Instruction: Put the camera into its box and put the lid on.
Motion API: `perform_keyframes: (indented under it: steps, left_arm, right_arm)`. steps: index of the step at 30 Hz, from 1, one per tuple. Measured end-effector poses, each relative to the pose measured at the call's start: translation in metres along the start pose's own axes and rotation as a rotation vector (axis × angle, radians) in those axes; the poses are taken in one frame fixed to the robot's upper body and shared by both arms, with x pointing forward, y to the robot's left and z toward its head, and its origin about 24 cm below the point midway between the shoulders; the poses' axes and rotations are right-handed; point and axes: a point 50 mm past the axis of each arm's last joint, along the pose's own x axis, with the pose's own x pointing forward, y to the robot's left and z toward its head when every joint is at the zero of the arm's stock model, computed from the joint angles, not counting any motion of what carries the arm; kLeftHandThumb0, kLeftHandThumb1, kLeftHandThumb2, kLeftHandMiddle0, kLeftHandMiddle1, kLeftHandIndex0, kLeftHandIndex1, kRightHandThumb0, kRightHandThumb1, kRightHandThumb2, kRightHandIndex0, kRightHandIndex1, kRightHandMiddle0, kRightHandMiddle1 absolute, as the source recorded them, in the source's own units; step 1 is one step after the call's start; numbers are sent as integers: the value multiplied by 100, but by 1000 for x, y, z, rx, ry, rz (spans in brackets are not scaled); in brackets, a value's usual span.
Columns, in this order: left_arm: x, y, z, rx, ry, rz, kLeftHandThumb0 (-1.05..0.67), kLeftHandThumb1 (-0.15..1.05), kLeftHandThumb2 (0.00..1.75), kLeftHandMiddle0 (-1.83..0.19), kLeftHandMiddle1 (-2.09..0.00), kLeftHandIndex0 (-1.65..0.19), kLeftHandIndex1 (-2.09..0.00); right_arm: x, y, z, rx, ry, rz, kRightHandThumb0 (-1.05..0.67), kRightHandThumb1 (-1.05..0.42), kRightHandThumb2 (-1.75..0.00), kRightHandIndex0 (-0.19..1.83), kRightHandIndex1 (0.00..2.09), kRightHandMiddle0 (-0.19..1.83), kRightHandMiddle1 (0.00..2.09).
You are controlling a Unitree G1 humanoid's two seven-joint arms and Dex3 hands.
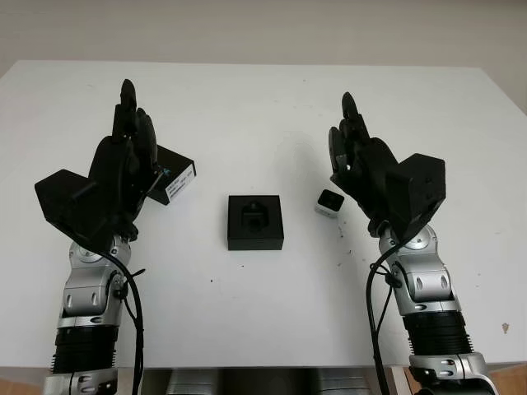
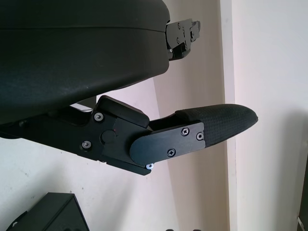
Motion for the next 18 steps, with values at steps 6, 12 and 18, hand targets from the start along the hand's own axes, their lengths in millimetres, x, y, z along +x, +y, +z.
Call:
perform_keyframes:
  steps: [6, 12, 18]
  left_arm:
    - [0, 0, -2, 14, 3, -6, -88, 105, 61, 19, 0, 19, 0]
    - [0, -2, -8, 19, 29, -27, -88, 105, 62, 19, 0, 19, 0]
    - [1, -4, -7, 21, 22, -33, -86, 105, 62, 19, 0, 19, 0]
  right_arm:
    - [0, 0, 2, 12, -10, 10, -83, -105, -70, -19, 0, -19, 0]
    - [1, -2, 0, -48, 3, -27, -83, -105, -54, -15, 3, -13, 3]
    - [0, -18, 16, -247, -80, -149, -73, -101, -8, 16, 18, 8, 16]
